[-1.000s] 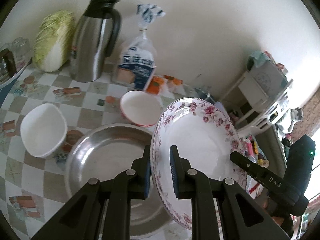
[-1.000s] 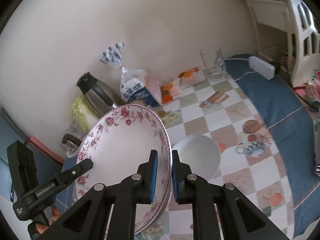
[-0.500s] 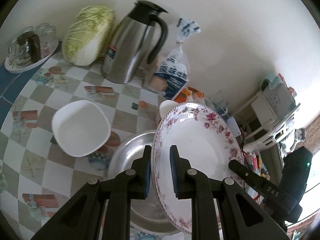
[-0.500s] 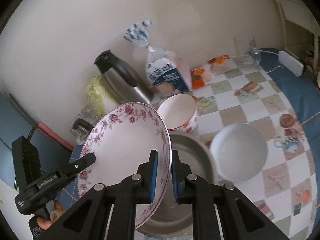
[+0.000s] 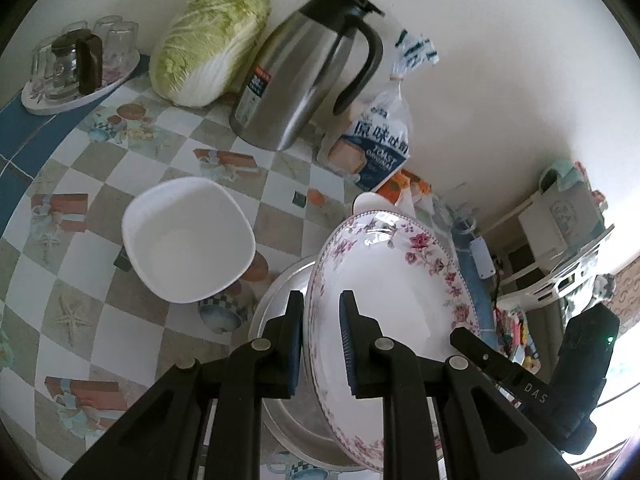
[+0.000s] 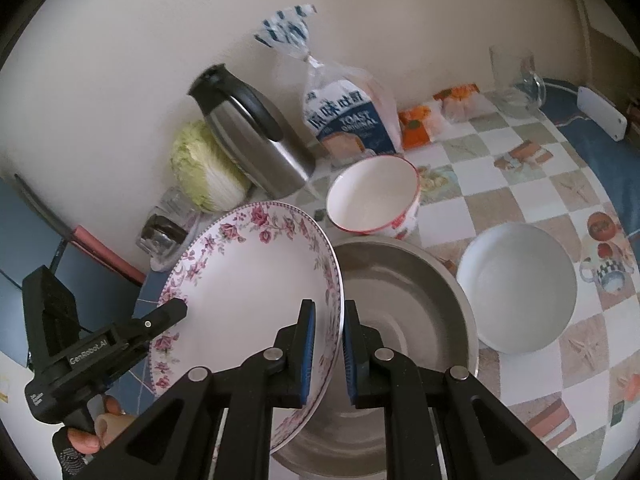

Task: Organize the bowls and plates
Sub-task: 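Lower the floral plate into the steel basin with both tools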

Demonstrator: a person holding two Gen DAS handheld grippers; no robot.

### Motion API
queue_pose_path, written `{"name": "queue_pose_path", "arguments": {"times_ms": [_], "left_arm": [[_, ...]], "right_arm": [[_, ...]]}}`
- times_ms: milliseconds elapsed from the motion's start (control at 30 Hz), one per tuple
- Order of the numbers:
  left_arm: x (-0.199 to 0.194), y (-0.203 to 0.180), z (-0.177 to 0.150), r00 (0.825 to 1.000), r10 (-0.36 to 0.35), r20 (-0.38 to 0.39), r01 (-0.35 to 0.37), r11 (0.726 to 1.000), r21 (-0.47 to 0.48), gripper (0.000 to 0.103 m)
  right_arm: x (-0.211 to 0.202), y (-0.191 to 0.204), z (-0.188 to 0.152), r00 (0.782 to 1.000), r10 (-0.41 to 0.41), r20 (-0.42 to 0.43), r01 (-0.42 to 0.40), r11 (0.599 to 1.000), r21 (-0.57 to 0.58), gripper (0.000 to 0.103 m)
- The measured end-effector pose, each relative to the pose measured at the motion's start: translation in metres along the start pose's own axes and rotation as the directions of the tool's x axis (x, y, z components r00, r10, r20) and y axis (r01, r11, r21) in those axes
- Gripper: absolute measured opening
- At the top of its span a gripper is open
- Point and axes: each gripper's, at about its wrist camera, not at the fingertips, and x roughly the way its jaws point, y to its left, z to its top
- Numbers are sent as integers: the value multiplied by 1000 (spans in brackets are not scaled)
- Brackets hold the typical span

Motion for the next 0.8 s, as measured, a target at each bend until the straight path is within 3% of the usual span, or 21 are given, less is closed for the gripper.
{"name": "queue_pose_path", "arguments": {"times_ms": [400,800], "left_arm": [[47,-7,-16,991,47,-122,-44,999,22,18],[65,-2,-23,979,103,-174,-99,995,30,18]], "right_arm": [[14,-36,-5,996,-66,-58,68,996,50,14],[36,-48,-13,988,-88,-128,97,993,62,14]]}}
